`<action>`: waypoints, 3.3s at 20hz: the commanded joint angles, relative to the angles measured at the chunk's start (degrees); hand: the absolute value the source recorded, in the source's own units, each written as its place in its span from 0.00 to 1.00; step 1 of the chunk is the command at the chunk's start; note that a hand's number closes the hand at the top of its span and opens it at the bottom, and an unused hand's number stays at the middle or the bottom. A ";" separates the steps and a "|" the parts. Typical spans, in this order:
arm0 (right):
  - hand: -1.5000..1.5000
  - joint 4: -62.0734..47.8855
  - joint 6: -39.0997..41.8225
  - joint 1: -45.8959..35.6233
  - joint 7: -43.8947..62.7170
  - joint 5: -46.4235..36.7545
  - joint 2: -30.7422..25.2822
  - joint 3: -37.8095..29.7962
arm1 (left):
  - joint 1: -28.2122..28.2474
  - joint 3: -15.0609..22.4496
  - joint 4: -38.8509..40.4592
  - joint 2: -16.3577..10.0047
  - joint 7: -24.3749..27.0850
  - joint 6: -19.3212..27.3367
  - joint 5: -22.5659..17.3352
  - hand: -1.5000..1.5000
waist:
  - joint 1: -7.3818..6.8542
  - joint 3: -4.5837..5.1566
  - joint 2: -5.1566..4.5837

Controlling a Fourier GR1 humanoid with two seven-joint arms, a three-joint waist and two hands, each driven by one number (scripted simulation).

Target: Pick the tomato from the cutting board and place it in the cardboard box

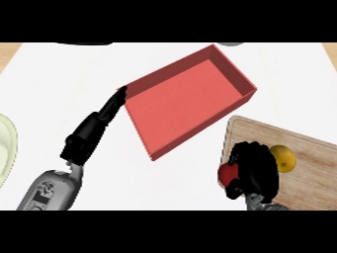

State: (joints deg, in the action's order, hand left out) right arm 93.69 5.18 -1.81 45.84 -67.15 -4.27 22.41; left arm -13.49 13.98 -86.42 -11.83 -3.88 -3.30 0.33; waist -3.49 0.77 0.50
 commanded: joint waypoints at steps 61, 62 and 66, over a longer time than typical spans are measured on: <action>1.00 -19.06 6.68 -53.26 -38.74 17.17 2.41 -13.61 | 2.67 -4.98 -2.36 4.77 -0.84 -3.75 5.81 0.50 | 2.59 -0.75 -0.64; 1.00 -21.19 6.08 -52.32 -41.67 17.05 1.20 -13.74 | 1.18 -5.59 -0.19 4.96 -0.51 -4.27 5.34 0.50 | 2.76 -0.75 -0.70; 1.00 -30.19 -0.95 -52.69 -41.72 13.98 4.20 -10.40 | 1.61 -7.05 -0.84 3.92 -0.45 -5.59 4.33 0.50 | 2.52 -0.75 -0.73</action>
State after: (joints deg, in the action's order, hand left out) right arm 71.57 9.31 -53.70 6.13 -51.23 -1.24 10.22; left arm -12.42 7.58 -87.81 -7.57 -5.33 -7.95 4.94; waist -0.88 0.02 -0.19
